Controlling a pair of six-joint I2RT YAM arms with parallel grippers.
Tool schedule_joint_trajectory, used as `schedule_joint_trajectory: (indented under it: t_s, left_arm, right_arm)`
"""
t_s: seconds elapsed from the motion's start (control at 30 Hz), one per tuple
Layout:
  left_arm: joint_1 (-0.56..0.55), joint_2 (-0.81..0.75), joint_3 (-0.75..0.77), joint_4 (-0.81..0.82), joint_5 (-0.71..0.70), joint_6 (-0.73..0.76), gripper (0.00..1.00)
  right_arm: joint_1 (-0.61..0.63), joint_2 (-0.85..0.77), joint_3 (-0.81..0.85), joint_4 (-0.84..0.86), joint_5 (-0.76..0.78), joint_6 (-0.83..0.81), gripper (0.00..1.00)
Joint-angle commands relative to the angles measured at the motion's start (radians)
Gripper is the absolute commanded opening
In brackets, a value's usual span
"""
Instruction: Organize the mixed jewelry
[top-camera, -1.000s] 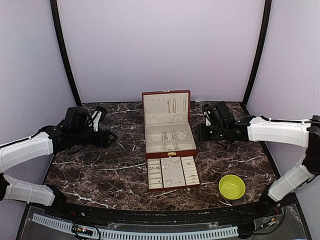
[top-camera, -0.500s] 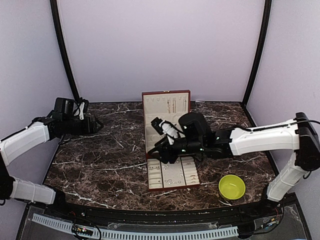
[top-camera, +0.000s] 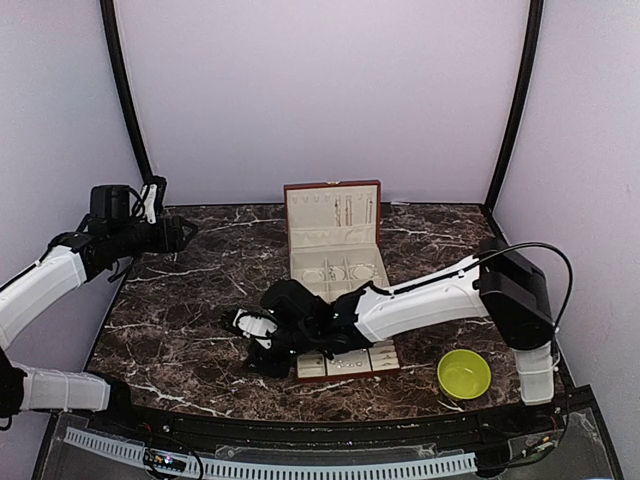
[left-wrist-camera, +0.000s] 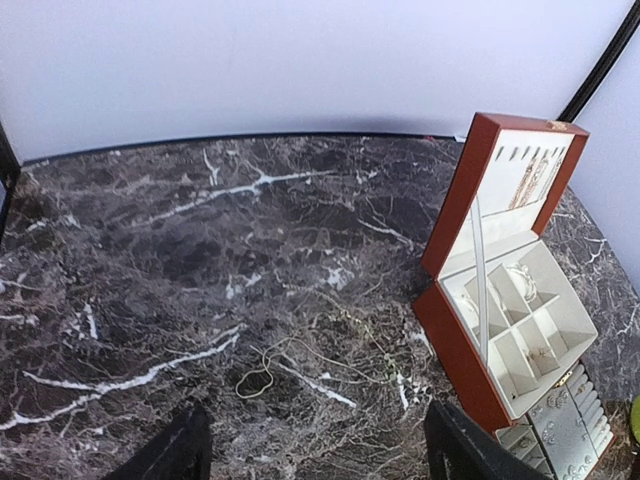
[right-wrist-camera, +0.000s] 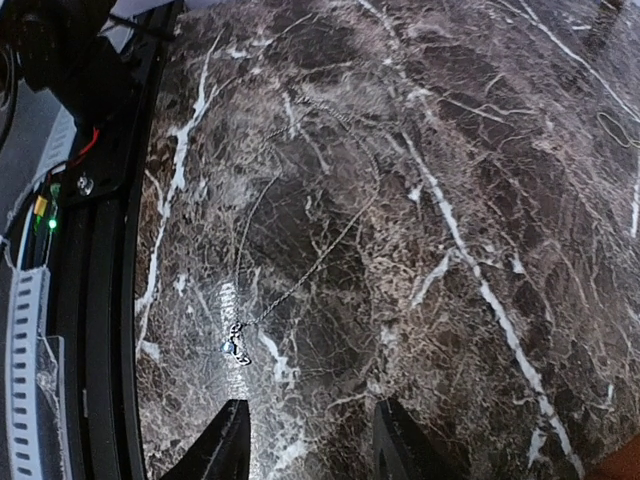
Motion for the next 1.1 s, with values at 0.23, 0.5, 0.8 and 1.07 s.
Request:
schedule_joint_trajectory:
  t_s: [0.23,0.5,0.8,1.07]
  left_arm:
    - [0.006,-0.101,-0.014,-0.008,-0.056,0.048,0.76]
    - [0.006,-0.120,-0.020,-0.006,-0.064,0.048,0.76]
    - [0.007,-0.122,-0.021,-0.006,-0.067,0.049,0.76]
    - [0.007,-0.123,-0.024,-0.003,-0.070,0.051,0.76]
  right_arm:
    - [0.104,0.183,0.224,-0.161,0.055,-0.128,0.36]
    - [0.133,0.248,0.286,-0.198,0.079,-0.142,0.27]
    - [0.134,0.276,0.311,-0.216,0.145,-0.121,0.17]
    - [0.134,0.309,0.350,-0.247,0.156,-0.121,0.16]
